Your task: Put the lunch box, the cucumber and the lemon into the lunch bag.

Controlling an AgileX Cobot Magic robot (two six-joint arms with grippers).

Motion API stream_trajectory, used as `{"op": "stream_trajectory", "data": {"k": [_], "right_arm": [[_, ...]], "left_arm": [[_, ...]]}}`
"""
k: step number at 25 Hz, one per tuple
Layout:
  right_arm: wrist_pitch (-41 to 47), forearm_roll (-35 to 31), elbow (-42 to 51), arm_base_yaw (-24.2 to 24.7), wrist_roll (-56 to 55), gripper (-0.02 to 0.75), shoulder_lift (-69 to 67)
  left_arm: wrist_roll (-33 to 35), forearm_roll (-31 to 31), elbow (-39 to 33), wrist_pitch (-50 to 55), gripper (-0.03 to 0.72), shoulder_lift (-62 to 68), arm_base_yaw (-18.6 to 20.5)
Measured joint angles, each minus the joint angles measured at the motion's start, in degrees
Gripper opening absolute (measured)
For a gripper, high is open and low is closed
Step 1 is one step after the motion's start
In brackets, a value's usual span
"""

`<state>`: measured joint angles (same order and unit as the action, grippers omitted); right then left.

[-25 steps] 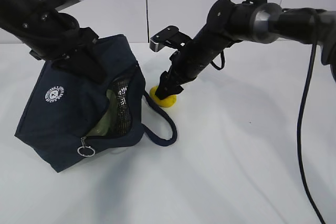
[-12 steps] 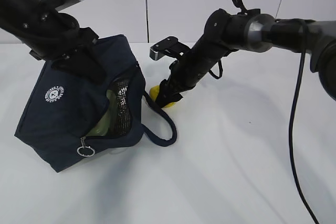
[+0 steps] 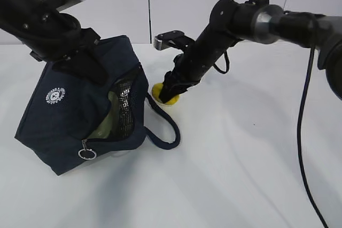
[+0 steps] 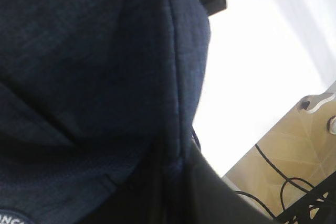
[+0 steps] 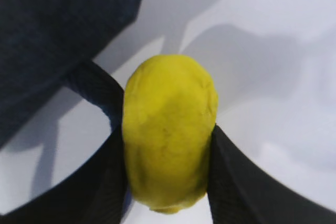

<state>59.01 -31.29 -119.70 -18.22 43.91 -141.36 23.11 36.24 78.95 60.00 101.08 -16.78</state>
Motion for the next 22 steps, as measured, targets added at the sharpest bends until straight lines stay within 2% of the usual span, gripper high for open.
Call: {"op": "stream_trajectory", "data": {"k": [5, 10, 16, 22], "right_arm": [[9.25, -0.49, -6.88, 3.85, -9.40, 0.315, 0.00], [10.40, -7.94, -7.96, 7.03, -11.53, 0.314, 0.00], [10.54, -16.68, -7.96, 6.49, -12.09, 0.314, 0.00], [10.54, -18.40, -7.96, 4.21, -12.09, 0.314, 0.00]], "left_arm": [[0.00, 0.00, 0.00, 0.00, 0.015, 0.00, 0.00], [0.00, 0.00, 0.00, 0.00, 0.015, 0.00, 0.00], [0.00, 0.00, 0.00, -0.85, 0.015, 0.00, 0.00], [0.00, 0.23, 0.00, -3.19, 0.015, 0.00, 0.21]]}}
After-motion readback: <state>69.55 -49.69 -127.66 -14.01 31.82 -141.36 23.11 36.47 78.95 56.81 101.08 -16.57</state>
